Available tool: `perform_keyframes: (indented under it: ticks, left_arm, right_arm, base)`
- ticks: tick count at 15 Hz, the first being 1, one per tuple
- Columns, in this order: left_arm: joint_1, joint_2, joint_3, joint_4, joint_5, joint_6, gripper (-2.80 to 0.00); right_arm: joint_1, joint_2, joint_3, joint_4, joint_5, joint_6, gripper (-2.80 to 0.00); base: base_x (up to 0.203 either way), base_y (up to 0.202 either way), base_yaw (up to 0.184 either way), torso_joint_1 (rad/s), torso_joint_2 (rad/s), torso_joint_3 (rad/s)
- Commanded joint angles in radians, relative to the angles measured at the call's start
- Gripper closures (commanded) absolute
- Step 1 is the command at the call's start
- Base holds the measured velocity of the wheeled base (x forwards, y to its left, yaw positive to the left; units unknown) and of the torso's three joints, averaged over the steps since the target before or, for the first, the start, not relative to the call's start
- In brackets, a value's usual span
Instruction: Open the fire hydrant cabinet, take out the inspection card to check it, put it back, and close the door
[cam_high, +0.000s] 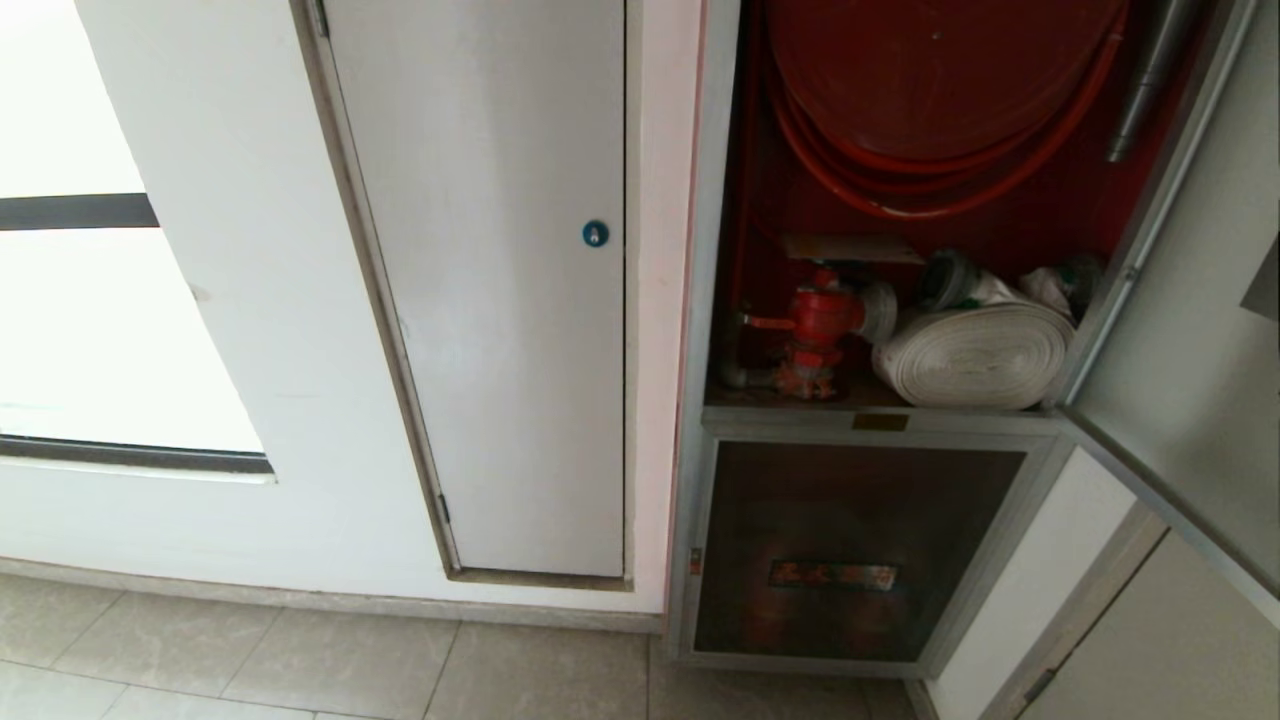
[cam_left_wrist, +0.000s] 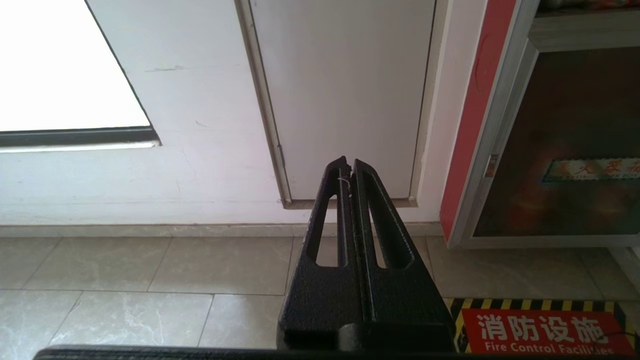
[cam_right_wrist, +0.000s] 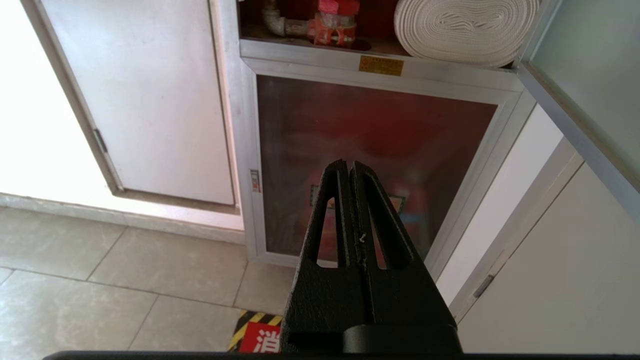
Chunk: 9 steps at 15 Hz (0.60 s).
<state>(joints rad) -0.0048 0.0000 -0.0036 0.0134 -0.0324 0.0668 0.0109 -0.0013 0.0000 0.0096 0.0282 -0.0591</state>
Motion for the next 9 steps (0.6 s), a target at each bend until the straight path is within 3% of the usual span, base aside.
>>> perform_keyframes:
  ticks: [1, 5, 9]
  left_arm:
    - [-0.001, 0.002, -0.001, 0.004, 0.000, 0.001, 0.00]
    - [0.000, 0.002, -0.001, 0.005, 0.000, 0.001, 0.00]
    - [-0.001, 0.002, -0.001, 0.005, 0.000, 0.001, 0.00]
  right_arm:
    - [0.000, 0.000, 0.000, 0.000, 0.001, -0.001, 0.00]
    - [0.001, 0.000, 0.000, 0.000, 0.001, -0.001, 0.00]
    - [0.000, 0.000, 0.000, 0.000, -0.001, -0.001, 0.00]
  base:
    - [0.000, 0.000, 0.000, 0.000, 0.00, 0.000]
    - [0.018, 0.000, 0.000, -0.001, 0.00, 0.001]
    - [0.187, 0.000, -0.001, 0.009, 0.00, -0.002]
